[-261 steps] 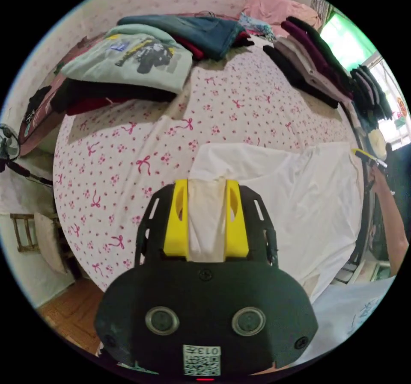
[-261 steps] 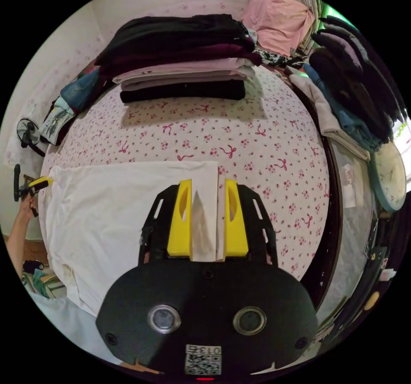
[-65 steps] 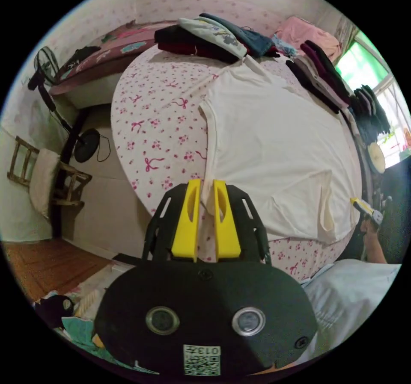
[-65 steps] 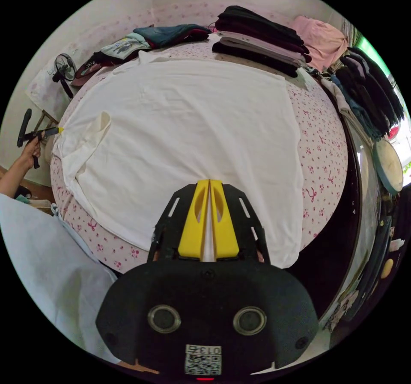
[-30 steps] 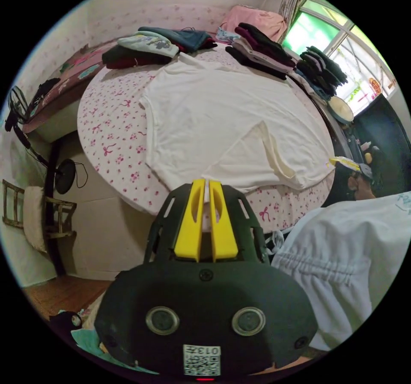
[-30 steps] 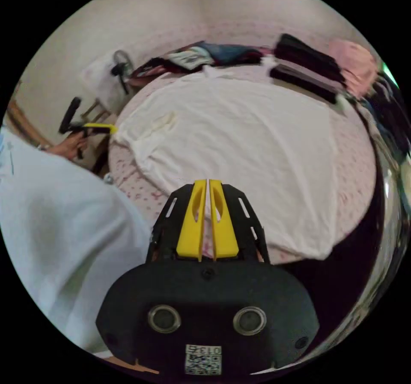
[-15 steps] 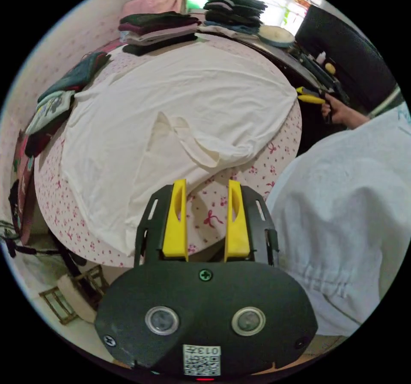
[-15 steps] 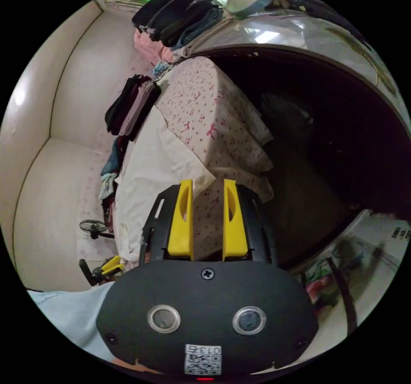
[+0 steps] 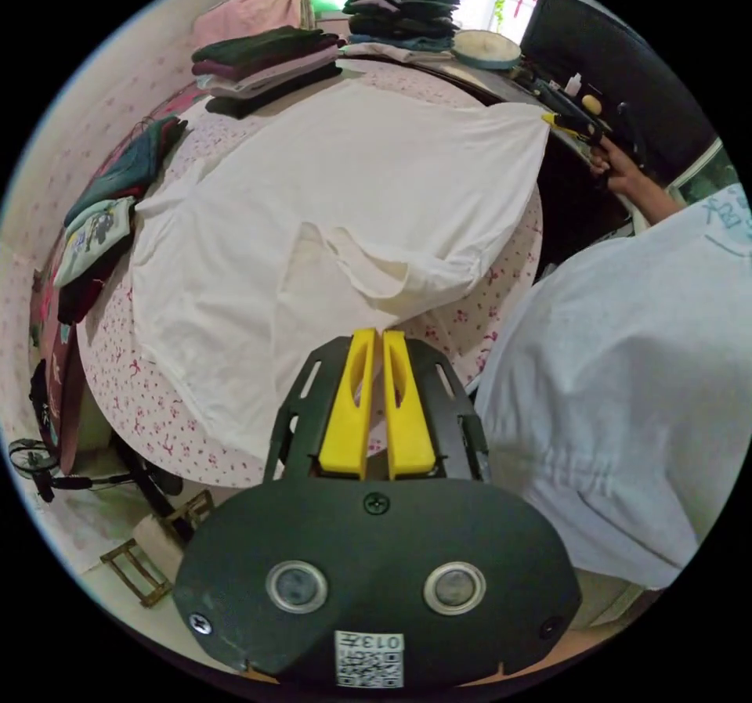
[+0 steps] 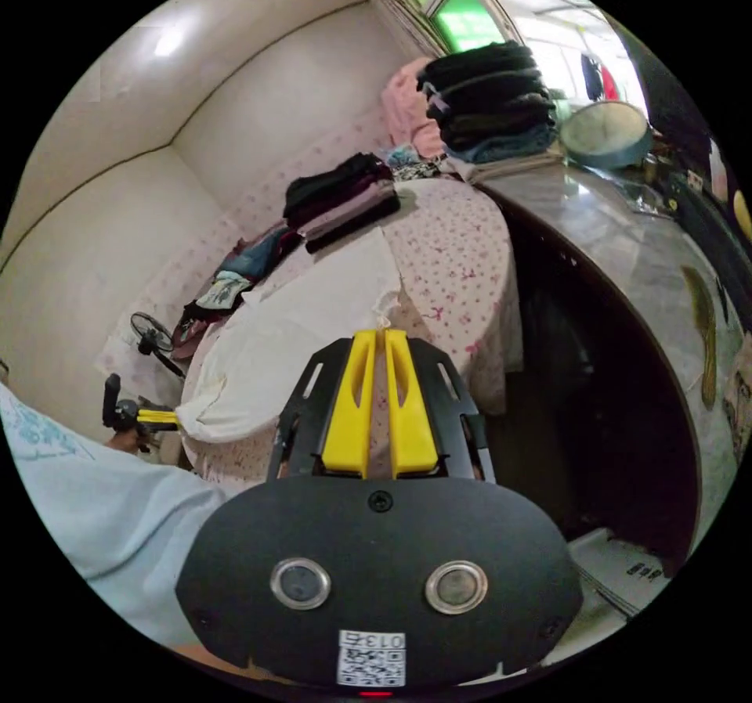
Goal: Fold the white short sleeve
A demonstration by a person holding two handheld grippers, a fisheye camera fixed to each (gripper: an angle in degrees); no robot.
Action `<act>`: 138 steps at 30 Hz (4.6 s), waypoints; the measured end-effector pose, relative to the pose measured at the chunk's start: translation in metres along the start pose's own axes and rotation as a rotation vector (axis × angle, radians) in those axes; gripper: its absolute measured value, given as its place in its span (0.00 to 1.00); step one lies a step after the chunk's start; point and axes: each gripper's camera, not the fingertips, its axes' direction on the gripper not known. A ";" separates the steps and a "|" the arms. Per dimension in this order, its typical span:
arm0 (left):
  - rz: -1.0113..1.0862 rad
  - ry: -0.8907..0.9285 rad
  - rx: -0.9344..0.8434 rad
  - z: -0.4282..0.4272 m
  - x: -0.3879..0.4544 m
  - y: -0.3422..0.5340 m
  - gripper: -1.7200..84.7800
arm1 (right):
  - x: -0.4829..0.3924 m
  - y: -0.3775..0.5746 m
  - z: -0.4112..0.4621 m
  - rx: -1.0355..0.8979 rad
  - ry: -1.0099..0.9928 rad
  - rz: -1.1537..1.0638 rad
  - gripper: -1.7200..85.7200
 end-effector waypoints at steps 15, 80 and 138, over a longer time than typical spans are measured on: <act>-0.075 0.111 -0.088 0.051 -0.012 -0.007 0.03 | 0.031 0.016 0.074 -0.398 0.155 0.041 0.06; -0.399 0.079 0.066 0.032 -0.048 0.097 0.12 | 0.186 0.030 0.110 -0.158 -0.256 0.576 0.16; -0.827 -0.018 0.086 -0.002 -0.134 0.237 0.16 | 0.015 -0.113 0.140 -0.360 0.184 0.076 0.12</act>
